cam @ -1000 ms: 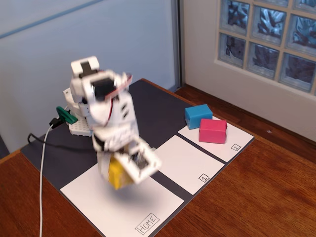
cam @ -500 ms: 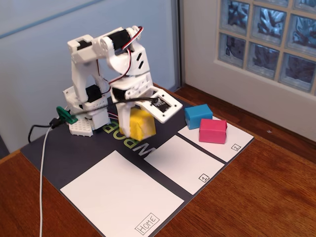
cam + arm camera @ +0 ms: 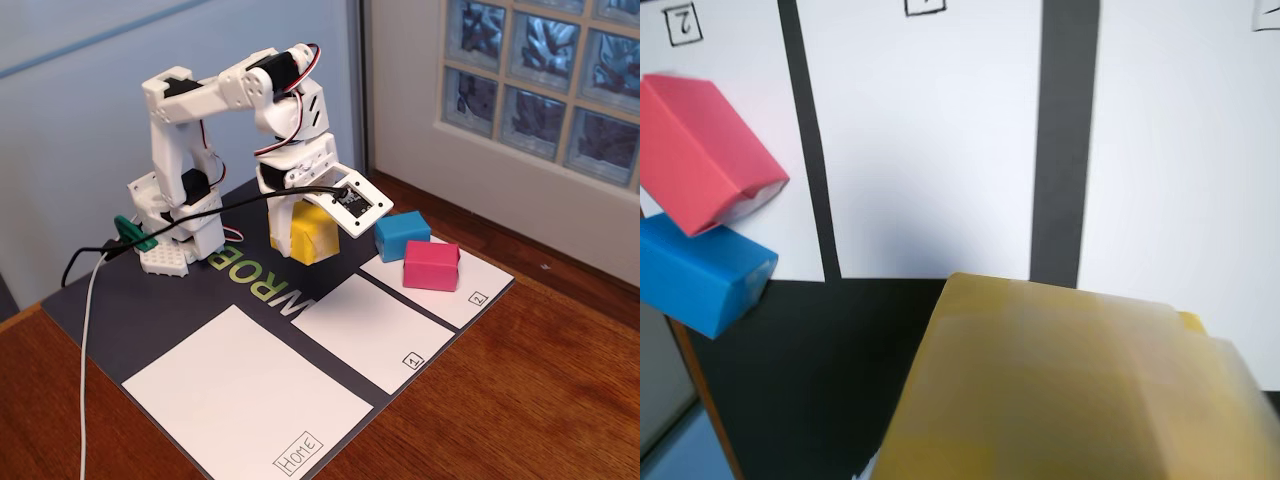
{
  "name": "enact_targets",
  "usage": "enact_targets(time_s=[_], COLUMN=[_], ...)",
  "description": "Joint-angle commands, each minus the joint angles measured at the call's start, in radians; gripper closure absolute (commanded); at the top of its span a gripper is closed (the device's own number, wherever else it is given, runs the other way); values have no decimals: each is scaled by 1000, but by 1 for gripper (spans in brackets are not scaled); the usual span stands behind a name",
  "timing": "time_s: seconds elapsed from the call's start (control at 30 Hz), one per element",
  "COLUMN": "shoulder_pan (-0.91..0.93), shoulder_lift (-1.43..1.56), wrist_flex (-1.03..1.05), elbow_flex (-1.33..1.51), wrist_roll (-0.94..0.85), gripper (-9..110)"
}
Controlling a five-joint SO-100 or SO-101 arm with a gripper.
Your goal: Move box yellow to zone 1
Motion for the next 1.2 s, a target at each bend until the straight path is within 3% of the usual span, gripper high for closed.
enact_targets(time_s=[0.0, 0.57, 0.87, 1.17], shoulder_pan=[-23, -63, -126, -166], shoulder_lift=[-28, -133, -219, -276], wrist_flex=[12, -563, -716, -733], elbow_flex=[-2, 311, 327, 327], wrist_roll=[38, 103, 153, 163], gripper=[102, 102, 102, 102])
